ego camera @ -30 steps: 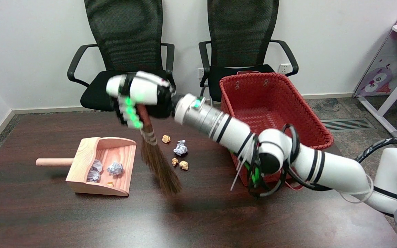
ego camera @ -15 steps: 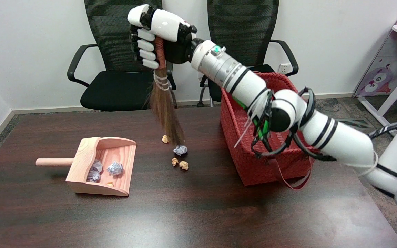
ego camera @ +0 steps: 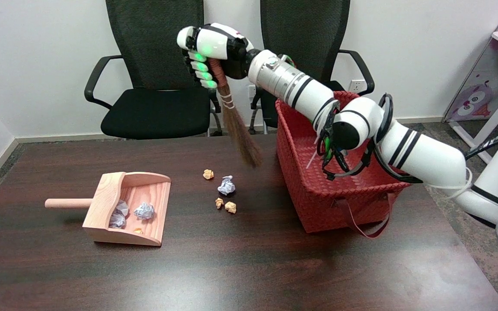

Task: Sweep the paper ball into the dustpan.

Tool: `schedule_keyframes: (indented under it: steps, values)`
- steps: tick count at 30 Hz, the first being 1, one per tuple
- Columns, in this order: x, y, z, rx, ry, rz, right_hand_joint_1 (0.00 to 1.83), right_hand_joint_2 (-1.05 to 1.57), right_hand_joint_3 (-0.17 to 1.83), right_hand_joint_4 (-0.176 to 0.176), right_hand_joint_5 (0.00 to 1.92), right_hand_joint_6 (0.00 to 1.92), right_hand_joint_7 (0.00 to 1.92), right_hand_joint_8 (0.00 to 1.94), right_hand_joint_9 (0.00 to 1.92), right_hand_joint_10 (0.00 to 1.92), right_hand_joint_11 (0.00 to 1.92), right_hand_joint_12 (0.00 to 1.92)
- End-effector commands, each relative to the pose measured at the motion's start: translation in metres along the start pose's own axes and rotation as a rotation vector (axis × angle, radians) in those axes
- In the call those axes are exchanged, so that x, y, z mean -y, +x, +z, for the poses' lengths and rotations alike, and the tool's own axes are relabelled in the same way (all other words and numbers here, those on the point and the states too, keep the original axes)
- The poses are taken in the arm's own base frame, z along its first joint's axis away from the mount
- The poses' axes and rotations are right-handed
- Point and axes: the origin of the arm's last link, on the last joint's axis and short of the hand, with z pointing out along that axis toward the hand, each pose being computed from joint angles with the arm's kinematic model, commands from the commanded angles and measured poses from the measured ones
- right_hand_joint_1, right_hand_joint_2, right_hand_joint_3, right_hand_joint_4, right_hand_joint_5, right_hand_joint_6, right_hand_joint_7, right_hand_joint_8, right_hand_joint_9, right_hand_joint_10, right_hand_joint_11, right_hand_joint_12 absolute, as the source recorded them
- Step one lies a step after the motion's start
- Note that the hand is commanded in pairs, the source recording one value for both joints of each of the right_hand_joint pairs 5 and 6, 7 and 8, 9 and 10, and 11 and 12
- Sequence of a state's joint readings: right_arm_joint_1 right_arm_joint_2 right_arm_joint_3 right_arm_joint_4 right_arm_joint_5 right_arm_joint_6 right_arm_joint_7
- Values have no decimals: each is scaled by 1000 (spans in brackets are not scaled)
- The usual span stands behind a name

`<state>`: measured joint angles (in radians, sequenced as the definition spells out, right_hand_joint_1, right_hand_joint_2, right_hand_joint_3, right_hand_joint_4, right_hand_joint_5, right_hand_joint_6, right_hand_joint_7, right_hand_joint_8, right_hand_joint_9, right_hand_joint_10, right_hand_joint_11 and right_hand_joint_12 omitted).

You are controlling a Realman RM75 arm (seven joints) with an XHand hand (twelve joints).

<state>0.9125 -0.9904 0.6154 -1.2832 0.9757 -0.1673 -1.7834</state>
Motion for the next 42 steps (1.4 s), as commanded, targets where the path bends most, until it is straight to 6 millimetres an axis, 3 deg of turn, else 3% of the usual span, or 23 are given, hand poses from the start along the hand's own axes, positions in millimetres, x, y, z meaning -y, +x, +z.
schedule_keyframes:
  steps: [1, 11, 23, 33, 42]
  values:
    - [-26, -2, -14, -31, -66, -265, 803, 1571, 1833, 35, 1920, 1920, 1920, 1920, 1920, 1920, 1920, 1920]
    - [-70, -62, -10, 55, -125, -297, 804, 1571, 1833, 41, 1920, 1920, 1920, 1920, 1920, 1920, 1920, 1920]
    - [-86, -123, 8, 26, -110, -447, 801, 1571, 1833, 39, 1920, 1920, 1920, 1920, 1920, 1920, 1920, 1920]
    - [-82, -149, 7, 48, -114, -477, 801, 1571, 1833, 34, 1920, 1920, 1920, 1920, 1920, 1920, 1920, 1920]
    - [-99, -160, 6, 78, -169, -452, 800, 1571, 1833, 34, 1920, 1920, 1920, 1920, 1920, 1920, 1920, 1920]
